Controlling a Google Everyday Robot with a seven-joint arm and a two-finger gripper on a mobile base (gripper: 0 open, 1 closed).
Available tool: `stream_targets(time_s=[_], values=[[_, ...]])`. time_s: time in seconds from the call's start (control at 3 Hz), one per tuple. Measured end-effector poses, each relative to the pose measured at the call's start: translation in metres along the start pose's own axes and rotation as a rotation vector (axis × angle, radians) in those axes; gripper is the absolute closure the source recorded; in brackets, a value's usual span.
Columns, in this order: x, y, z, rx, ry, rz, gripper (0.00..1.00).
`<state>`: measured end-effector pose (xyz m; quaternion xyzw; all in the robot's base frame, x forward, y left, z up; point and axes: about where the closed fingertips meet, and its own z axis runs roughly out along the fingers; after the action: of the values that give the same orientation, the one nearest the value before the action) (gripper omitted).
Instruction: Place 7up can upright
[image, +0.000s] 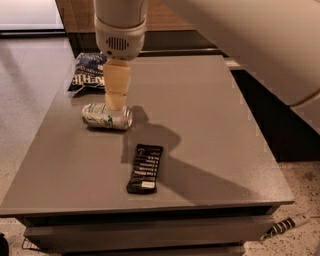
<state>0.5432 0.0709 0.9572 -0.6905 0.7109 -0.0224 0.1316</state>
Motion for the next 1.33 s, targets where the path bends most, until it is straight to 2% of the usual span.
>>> stream_targets(time_s=[0.33,0.67,1.0,1.33], values=[[-0.043,-0.001,0.037,-0.018,0.047,0.045,0.00],[-0.045,-0.003,0.036,-0.010,0.036,0.042,0.00],[-0.045,-0.009,0.047,-0.031,0.012,0.071,0.00],[-0.044,-0.015,0.072,-0.083,-0.010,0.136,0.00]])
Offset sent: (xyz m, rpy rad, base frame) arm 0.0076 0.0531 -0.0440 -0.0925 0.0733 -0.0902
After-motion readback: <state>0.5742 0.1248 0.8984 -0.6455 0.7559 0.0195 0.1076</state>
